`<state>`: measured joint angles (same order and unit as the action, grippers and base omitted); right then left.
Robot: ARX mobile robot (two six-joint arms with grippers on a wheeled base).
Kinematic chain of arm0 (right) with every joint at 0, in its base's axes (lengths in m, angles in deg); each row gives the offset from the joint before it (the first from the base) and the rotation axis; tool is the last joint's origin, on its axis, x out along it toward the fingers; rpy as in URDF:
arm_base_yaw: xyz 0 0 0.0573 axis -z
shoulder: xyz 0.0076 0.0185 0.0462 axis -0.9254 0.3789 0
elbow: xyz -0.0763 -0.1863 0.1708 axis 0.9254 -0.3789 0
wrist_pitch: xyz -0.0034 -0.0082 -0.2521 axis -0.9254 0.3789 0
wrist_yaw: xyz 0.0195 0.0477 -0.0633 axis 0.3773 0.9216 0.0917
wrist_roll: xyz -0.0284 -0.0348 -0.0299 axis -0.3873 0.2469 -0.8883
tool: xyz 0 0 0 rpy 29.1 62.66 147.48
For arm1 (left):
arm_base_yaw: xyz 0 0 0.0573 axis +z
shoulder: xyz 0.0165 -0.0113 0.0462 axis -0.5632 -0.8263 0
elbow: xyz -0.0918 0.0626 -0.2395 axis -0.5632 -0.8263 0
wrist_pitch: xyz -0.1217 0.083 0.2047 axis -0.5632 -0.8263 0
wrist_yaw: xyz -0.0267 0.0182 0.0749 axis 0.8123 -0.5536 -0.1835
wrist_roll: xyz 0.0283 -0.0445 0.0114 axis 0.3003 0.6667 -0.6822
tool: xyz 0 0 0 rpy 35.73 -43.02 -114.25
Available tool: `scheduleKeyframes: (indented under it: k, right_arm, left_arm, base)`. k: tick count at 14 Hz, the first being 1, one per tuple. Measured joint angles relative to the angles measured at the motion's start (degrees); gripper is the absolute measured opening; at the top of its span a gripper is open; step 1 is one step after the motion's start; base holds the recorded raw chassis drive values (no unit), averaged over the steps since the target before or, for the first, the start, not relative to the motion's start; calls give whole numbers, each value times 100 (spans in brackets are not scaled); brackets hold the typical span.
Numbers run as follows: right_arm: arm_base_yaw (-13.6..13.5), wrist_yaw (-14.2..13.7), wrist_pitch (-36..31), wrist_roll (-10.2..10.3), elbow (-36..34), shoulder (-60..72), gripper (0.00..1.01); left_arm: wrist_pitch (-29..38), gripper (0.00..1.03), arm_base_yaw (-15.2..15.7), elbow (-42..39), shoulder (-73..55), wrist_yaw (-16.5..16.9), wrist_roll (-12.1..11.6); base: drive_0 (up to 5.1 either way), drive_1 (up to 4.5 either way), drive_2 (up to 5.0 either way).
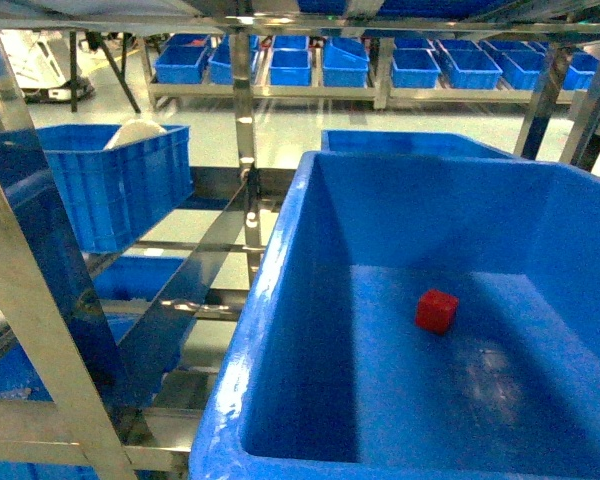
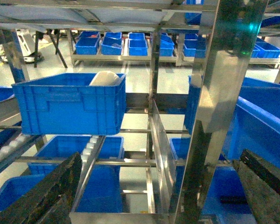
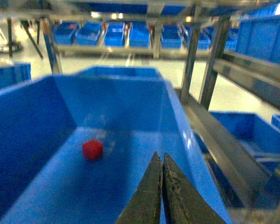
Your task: Place magnetic block on left shelf second layer
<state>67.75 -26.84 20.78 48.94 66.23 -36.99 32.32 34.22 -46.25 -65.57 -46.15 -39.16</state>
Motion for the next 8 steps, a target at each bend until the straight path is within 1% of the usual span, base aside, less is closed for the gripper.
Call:
scheduleKeyframes:
  k: [1,2,3,4,5,8]
  right_arm:
    - [0,-7,42,0,0,-282,2]
    - [0,-7,-55,0,20,-304,2]
    - [0,-7,105,0,0,-308,2]
    - [0,-2,39,-2,0,-308,3]
    - [0,-7,33,0,0,-308,7]
    - [0,-4,50,0,0,-308,48]
  left_arm:
    - [-2,98,0,0,0,-2,0]
    - [-2,98,0,0,0,7,0]
    - [7,98,0,0,0,4,0]
    - [2,98,0,0,0,4,0]
    - [0,98,0,0,-2,0,0]
    - [0,98,0,0,-2,2,0]
  base:
    - [0,0,0]
    - [0,0,0]
    - [0,0,0]
    - [0,0,0]
    - [0,0,0]
    - [0,0,0]
